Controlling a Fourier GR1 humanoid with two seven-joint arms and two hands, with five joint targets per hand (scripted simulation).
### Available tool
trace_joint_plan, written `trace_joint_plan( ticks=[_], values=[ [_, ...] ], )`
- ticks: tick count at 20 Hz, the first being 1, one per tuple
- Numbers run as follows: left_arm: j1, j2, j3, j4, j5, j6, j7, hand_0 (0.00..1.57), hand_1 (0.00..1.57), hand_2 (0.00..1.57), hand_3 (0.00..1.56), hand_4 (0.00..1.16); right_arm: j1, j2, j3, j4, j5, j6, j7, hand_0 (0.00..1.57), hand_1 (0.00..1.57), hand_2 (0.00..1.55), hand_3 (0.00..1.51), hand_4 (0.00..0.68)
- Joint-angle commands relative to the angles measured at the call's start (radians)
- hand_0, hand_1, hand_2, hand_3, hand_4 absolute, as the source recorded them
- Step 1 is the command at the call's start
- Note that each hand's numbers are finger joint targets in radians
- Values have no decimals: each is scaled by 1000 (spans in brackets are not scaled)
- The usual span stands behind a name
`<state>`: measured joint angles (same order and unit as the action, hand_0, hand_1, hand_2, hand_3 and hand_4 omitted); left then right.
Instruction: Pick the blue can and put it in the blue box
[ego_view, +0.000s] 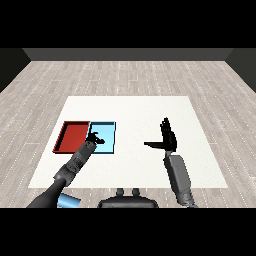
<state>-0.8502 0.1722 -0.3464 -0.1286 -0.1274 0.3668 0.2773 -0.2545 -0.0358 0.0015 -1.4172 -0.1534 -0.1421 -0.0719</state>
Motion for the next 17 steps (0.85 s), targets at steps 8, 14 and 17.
trace_joint_plan(
  ticks=[8,14,17],
  values=[
    [6,-31,88,51,61,130,-15,0,0,0,0,0,11,-38,-29,-5,-6,23,-25,0,0,0,0,0],
    [31,47,186,-185,131,389,-387,0,0,0,0,0,1,-29,-6,22,22,19,-40,0,0,0,0,0],
    [70,14,264,-341,211,317,-596,0,0,0,0,0,6,-68,-5,6,39,42,-57,0,0,0,0,0]
  ],
)
